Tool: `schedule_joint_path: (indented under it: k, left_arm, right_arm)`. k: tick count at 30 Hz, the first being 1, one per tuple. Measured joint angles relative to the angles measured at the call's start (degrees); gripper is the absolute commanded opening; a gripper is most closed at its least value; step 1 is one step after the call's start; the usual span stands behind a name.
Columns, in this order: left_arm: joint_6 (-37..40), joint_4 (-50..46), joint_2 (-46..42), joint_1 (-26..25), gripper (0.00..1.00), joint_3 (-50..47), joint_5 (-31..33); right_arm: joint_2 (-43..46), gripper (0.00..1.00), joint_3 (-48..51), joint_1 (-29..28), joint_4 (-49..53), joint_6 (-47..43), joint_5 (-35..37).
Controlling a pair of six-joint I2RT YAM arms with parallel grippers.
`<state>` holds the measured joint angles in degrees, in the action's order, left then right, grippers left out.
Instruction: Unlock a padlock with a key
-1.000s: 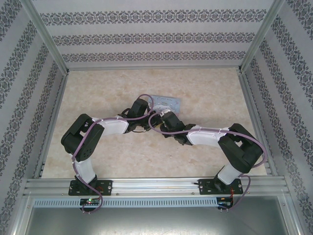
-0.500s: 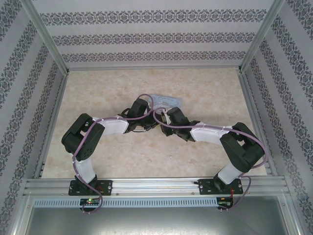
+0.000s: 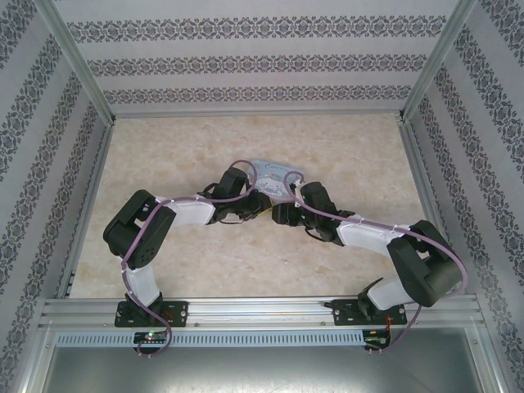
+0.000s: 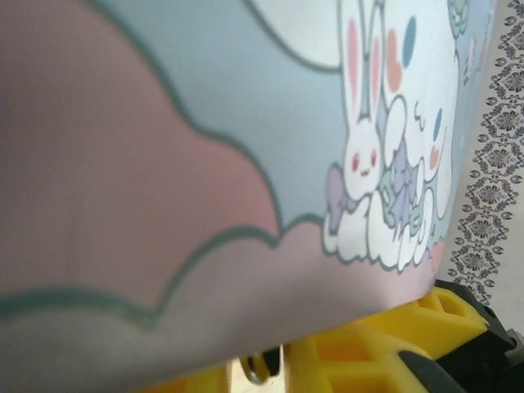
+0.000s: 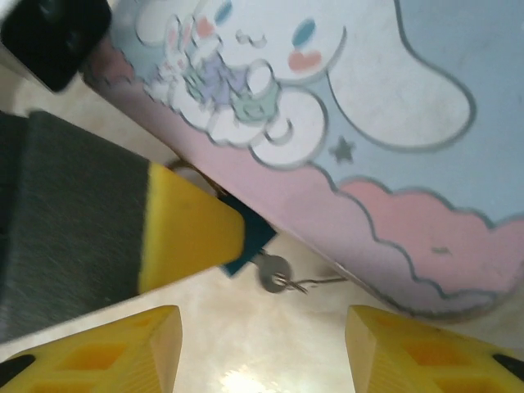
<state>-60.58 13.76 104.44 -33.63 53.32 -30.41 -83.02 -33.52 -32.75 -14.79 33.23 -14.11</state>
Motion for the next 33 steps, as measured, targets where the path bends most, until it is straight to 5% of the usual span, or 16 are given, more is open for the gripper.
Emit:
schedule_joint_path:
  k: [18,29,33]
  left_arm:
    - [1.5,-2.1,-7.6,0.7,0.73,-6.0,4.1]
    - [6.2,-10.4,-12.5,2.3,0.87,-3.2,6.0]
    - [9.3,-14.6,-12.5,4.5,0.99,0.8,7.4]
  right_arm:
    - [-6.4,0.56,-0.7,3.5,-9.1,13.6,-3.1]
    - [-10.3,0.53,-6.1,7.1,-11.1,14.1,-4.9]
    - [-9.6,0.50,-4.2,7.1,-11.9,12.8,-5.6]
